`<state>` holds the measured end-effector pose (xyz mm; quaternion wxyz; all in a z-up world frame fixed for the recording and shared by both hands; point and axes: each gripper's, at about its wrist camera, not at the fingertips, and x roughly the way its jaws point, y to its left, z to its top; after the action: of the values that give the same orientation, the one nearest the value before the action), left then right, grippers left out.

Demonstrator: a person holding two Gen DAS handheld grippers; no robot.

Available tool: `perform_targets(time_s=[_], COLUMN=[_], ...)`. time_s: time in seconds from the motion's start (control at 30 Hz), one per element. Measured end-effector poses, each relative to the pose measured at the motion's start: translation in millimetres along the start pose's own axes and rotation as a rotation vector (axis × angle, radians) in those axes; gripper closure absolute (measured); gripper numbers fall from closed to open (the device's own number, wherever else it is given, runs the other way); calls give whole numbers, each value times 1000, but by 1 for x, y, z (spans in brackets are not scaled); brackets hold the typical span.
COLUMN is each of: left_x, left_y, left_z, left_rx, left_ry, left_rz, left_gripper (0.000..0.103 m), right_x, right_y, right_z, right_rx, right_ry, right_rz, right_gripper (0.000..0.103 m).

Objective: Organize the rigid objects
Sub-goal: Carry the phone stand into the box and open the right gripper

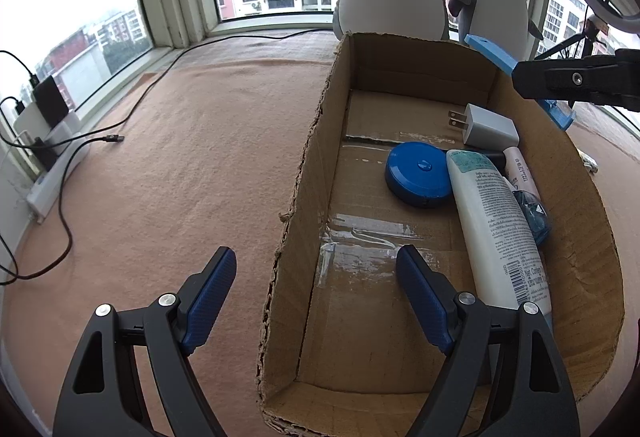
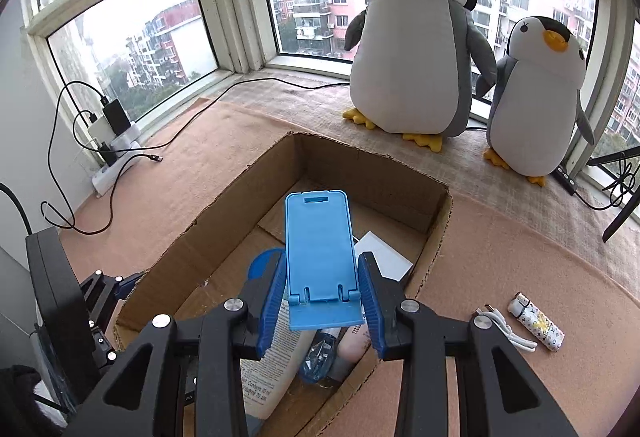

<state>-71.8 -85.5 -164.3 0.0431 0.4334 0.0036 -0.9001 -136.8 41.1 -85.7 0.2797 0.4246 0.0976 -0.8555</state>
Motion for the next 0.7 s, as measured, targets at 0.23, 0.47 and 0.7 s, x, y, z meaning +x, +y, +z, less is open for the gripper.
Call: perform_targets(time_s=[0.23, 0.47, 0.7], left_x=[0, 0, 0], left_y=[0, 0, 0], left_z=[0, 0, 0], left_rx=[0, 0, 0], left_ry=[0, 0, 0], left_rz=[1, 0, 0], left_gripper=[19, 19, 19], right_x=[11, 12, 2], right_y=[5, 14, 15], right_z=[2, 7, 9], right_rx=[0, -29, -41], right_ry=[17, 10, -30], right_rz=[5, 23, 4], right_gripper=[70, 65, 28])
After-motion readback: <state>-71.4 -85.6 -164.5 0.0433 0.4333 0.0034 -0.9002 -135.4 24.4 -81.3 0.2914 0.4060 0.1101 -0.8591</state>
